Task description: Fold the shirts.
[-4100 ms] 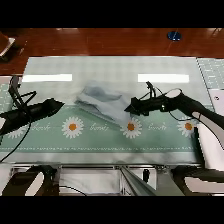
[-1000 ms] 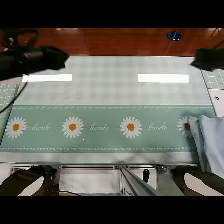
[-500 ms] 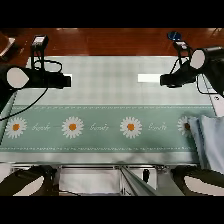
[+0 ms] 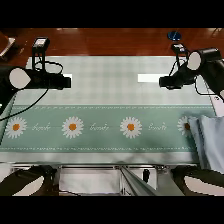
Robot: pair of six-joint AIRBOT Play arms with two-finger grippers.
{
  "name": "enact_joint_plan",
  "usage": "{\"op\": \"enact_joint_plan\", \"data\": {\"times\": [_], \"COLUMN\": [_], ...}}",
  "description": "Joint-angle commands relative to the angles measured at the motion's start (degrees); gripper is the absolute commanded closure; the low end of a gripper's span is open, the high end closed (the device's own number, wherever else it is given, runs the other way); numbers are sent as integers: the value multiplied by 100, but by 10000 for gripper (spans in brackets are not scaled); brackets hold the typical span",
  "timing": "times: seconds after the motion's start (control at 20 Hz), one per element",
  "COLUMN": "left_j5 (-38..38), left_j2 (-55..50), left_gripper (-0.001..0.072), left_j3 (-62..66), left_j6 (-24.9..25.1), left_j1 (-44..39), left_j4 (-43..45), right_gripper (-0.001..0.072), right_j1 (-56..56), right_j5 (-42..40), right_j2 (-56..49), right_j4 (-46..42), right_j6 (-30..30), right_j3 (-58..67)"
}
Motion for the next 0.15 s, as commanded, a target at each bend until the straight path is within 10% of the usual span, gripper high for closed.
{"op": "enact_joint_plan", "data": {"times": [0.0, 0.1], "left_j5": [0, 0], "left_j2": [0, 0], "left_gripper": [686, 687], "left_j3": [-2, -2], "left_j6": [-4, -7], "left_j1": [4, 4], "left_j4": [4, 4], "right_gripper": [694, 694], "right_j1": [7, 7], "right_j5": [4, 4], "right_j2": [-4, -4], "right_j4": [-2, -2], "right_j6": [11, 11], "right_j3": [-2, -2]}}
